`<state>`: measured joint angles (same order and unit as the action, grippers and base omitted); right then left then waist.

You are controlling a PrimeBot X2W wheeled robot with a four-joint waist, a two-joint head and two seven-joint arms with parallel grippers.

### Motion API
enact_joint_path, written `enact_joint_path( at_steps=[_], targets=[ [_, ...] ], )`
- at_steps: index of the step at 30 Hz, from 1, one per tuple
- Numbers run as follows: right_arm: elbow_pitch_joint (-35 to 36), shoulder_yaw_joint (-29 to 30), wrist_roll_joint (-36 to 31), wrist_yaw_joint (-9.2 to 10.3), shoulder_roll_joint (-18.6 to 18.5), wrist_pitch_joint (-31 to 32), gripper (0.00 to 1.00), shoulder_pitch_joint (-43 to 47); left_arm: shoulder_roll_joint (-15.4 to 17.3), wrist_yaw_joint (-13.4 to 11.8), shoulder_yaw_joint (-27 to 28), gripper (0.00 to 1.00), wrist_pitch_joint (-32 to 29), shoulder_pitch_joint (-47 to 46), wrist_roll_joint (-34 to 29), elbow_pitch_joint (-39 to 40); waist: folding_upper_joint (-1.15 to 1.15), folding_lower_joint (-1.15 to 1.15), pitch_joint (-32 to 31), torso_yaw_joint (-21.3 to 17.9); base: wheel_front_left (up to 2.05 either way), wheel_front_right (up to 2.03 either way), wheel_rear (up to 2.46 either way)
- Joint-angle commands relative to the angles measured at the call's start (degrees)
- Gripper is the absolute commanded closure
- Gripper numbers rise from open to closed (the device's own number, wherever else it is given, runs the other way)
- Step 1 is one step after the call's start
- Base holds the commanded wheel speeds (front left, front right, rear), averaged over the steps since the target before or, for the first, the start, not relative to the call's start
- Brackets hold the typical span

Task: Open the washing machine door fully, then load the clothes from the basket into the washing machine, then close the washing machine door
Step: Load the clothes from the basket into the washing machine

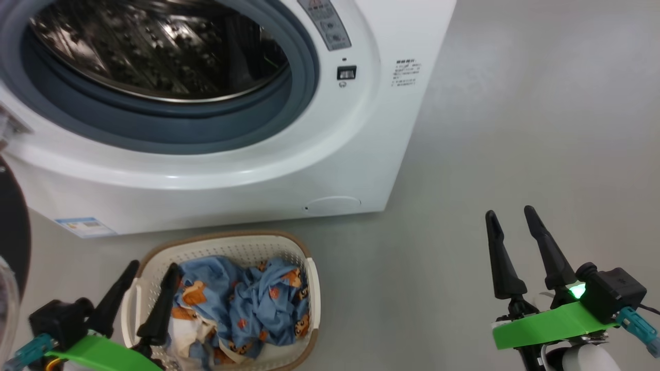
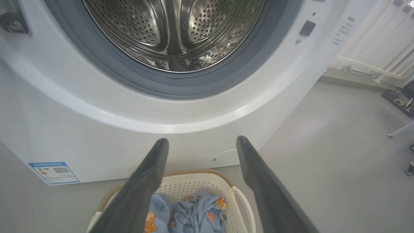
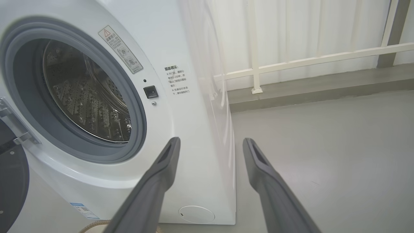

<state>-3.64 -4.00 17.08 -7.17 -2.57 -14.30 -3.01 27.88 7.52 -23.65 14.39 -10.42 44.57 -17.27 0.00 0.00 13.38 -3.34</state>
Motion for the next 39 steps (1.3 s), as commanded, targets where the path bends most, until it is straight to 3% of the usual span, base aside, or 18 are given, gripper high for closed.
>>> enact_joint_path(
  at_steps=[1, 21, 39],
  targets=[
    [1.91, -2.03, 0.62, -0.32, -0.33, -0.70, 0.00, -1.59, 2.52, -0.03, 0.45, 0.00, 0.61, -3.06, 1.09, -0.02, 0.00, 0.00, 2.67, -0.88, 0.00, 0.00, 0.00],
    [5.60, -4.36, 2.31, -0.32, -0.32, -0.70, 0.00, -3.56, 8.56, -0.03, -17.37, 0.00, 0.61, -14.10, 7.94, -10.81, 0.00, 0.00, 15.60, -4.67, 0.00, 0.00, 0.00],
    [8.85, -7.46, 3.81, -0.32, -0.31, -0.70, 0.00, -5.65, 9.63, -0.03, -33.58, 0.00, 0.61, -25.52, 11.09, -21.19, 0.00, 0.00, 26.08, -9.60, 0.00, 0.00, 0.00]
  ],
)
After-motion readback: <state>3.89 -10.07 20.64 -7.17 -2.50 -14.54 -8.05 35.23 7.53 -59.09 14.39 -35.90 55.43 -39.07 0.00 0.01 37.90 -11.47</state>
